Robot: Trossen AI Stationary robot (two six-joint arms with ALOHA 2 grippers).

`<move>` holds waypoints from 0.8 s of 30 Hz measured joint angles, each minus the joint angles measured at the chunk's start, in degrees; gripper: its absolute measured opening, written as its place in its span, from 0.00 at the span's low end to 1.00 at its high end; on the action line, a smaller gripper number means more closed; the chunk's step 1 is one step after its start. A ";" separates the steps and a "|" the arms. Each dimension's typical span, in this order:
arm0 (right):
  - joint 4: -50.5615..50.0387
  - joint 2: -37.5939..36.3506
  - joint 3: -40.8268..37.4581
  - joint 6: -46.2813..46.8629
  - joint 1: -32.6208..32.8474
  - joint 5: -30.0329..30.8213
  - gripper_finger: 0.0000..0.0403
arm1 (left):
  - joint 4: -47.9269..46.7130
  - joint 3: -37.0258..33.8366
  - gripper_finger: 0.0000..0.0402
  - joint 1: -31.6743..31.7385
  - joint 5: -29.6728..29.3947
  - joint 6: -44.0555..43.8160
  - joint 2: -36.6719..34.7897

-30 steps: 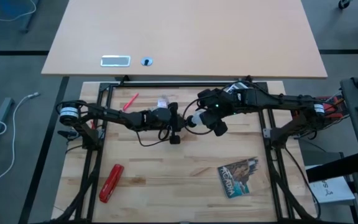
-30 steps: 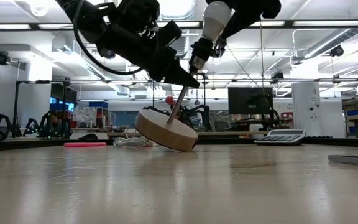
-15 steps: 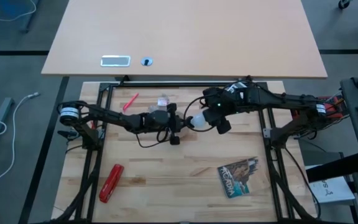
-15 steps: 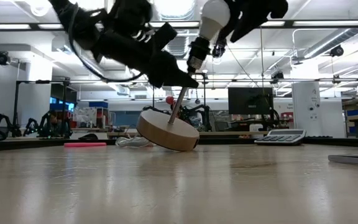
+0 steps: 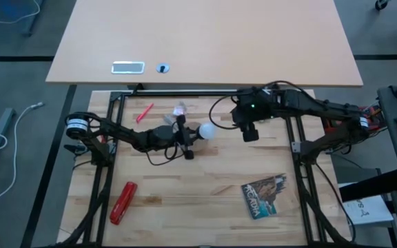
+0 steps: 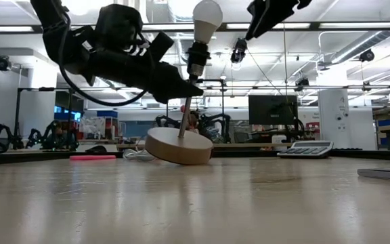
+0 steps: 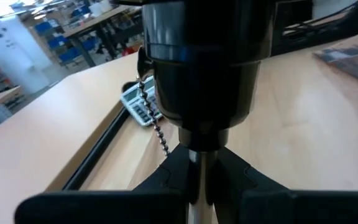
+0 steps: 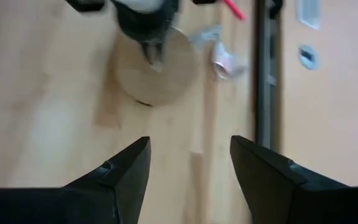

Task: Screw lightbulb
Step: Remove the lightbulb from the lamp

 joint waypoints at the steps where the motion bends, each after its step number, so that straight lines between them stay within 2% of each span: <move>1: 0.48 -0.11 -0.48 0.71 -0.01 -1.44 0.54 | -0.04 -0.06 0.07 0.00 -0.97 -0.02 0.00; 5: 5.53 -0.61 -3.68 1.31 -0.04 -5.70 0.53 | 0.10 -0.23 0.07 0.04 -2.77 0.15 -0.04; 17: 30.96 -0.78 -20.98 2.39 -0.15 -5.70 0.51 | 1.44 -0.61 0.07 0.07 -3.98 -1.54 0.09; 21: 36.72 -2.07 -25.23 2.38 -0.28 -5.63 0.50 | 1.42 -0.61 0.08 0.38 -8.23 -4.22 0.09; 24: 38.96 -3.61 -26.91 2.62 -0.45 -5.65 0.51 | 1.20 -0.66 0.10 1.24 -15.31 -7.45 0.15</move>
